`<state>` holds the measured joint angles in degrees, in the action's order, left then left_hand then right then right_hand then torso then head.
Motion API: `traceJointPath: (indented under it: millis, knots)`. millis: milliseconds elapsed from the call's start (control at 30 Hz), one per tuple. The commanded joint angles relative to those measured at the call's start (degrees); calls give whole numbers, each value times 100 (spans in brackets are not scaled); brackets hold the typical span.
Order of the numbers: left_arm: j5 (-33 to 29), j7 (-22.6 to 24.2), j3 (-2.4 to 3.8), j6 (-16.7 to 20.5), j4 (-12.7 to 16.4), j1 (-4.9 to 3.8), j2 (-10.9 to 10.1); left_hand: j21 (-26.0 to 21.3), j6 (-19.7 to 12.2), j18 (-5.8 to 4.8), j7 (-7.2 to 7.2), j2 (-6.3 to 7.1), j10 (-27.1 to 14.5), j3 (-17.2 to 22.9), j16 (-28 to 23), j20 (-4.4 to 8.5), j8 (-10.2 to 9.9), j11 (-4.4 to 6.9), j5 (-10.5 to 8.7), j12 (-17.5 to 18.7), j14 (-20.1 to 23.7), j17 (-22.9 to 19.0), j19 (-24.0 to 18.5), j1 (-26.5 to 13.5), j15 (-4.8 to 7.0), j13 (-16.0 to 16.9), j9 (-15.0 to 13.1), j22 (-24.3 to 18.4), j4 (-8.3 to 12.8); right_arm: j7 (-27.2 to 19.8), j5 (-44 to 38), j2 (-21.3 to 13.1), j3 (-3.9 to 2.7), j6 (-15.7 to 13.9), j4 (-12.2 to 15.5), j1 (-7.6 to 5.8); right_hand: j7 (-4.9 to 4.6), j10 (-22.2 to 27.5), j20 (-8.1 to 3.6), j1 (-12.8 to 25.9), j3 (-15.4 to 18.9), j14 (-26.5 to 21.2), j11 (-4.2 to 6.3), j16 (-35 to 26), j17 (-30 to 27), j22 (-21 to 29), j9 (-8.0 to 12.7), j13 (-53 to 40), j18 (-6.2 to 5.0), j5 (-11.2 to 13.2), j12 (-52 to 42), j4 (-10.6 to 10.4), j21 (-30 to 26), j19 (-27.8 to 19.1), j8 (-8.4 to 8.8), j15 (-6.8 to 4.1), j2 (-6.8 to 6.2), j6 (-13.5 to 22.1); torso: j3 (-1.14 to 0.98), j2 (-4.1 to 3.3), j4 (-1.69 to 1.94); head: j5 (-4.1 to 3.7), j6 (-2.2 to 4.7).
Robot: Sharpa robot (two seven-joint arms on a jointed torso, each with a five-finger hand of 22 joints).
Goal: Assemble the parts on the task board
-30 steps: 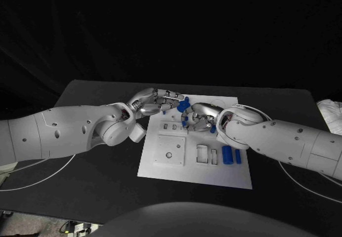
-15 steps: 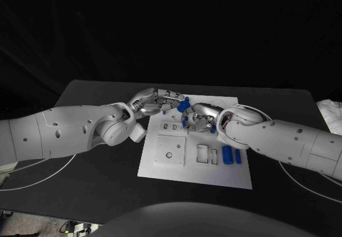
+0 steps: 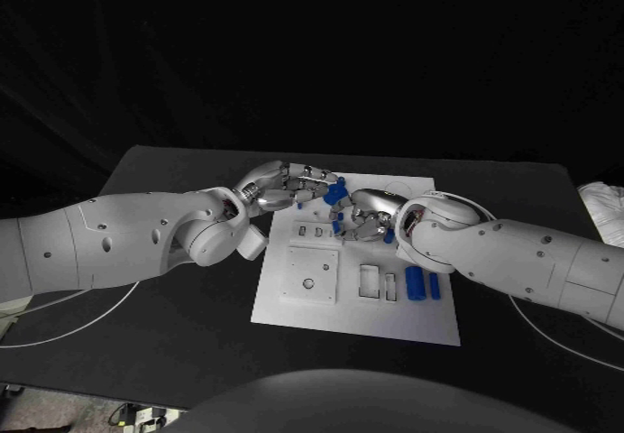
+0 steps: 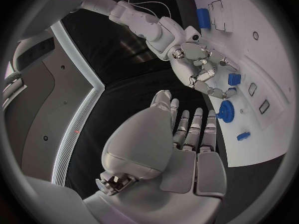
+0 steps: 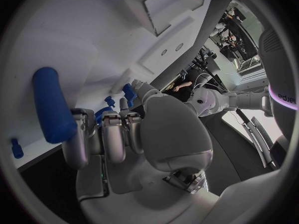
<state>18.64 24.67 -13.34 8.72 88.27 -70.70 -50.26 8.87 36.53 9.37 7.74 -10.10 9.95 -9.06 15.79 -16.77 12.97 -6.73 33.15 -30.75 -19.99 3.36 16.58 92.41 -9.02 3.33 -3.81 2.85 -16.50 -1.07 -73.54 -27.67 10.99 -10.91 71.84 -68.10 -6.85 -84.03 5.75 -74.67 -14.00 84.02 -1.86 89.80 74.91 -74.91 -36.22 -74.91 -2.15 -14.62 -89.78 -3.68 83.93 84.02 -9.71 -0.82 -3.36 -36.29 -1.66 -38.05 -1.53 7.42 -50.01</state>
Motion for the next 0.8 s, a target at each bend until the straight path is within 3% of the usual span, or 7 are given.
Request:
traceJointPath:
  millis: [33,167,300,600,667,733,800]
  knots:
    - [7,58,4,-56,9,-3,15,-25,35,-55,20,-29,23,13,-6,1,11,-27,-3,24,24,-4,-15,-2,9,1,0,-8,-6,-57,-77,-6,-1,-25,-2,7,3,-597,14,45,71,598,-37,20,1509,-1254,89,-1509,21,187,-22,-17,-42,4,55,30,-12,68,-1,0,3,5,1]
    - [11,132,4,-1,5,-2,13,-15,32,-61,15,12,32,15,14,1,6,-21,-49,10,7,0,7,31,4,4,1,-4,14,-200,-23,-39,-2,-296,-6,4,13,-597,7,141,257,598,-20,20,1509,-1255,286,-1509,22,645,-22,-83,-42,10,137,19,-27,139,-6,2,3,19,1]
    - [18,336,4,158,-5,-2,13,52,86,-39,22,88,485,-138,257,7,25,-56,-1034,-490,-328,49,157,-135,81,106,-6,15,-16,-368,98,-99,-4,-563,24,-32,24,-597,-1,278,467,598,-15,20,1509,-1249,436,-1509,18,1086,-22,-210,-59,0,172,9,-44,178,2,10,12,13,1]
    - [156,455,4,930,-24,-1,25,262,71,16,100,217,621,-598,578,4,90,-87,-2644,-853,-581,64,625,-691,172,196,-19,66,5,-623,635,-262,-32,-899,165,-227,9,-597,-6,547,773,598,-23,20,1509,-1222,570,-1509,-2,1183,-22,-484,-134,-64,165,9,-96,151,-9,-4,-11,78,1]
    - [230,448,4,1120,-18,-1,16,343,52,29,118,268,624,-635,631,10,126,-99,-2754,-920,-586,64,794,-756,174,208,-22,88,12,-689,763,-314,-37,-901,189,-286,-4,-597,-3,616,863,598,-32,20,1509,-1218,597,-1509,-5,1184,-22,-554,-146,-76,159,15,-109,134,3,5,-14,63,1]
    - [335,456,4,1300,-10,-1,8,666,18,87,119,353,637,-650,740,39,174,-93,-2761,-1029,-620,73,1444,-800,205,231,-22,192,20,-780,905,-404,-40,-912,245,-341,-13,-597,1,764,974,598,-41,20,1509,-1215,626,-1509,-7,1183,-22,-691,-155,-84,157,22,-52,122,8,5,4,53,1]
    - [433,464,4,1474,3,-1,5,806,-36,101,123,436,610,-615,906,165,228,-77,-2696,-1156,-647,91,1811,-813,236,254,-19,241,26,-881,1165,-523,-41,-880,332,-388,-21,-597,13,1052,1068,598,-51,20,1509,-1209,675,-1509,-12,1146,-22,-976,-174,-102,164,38,199,130,3,4,13,62,1]
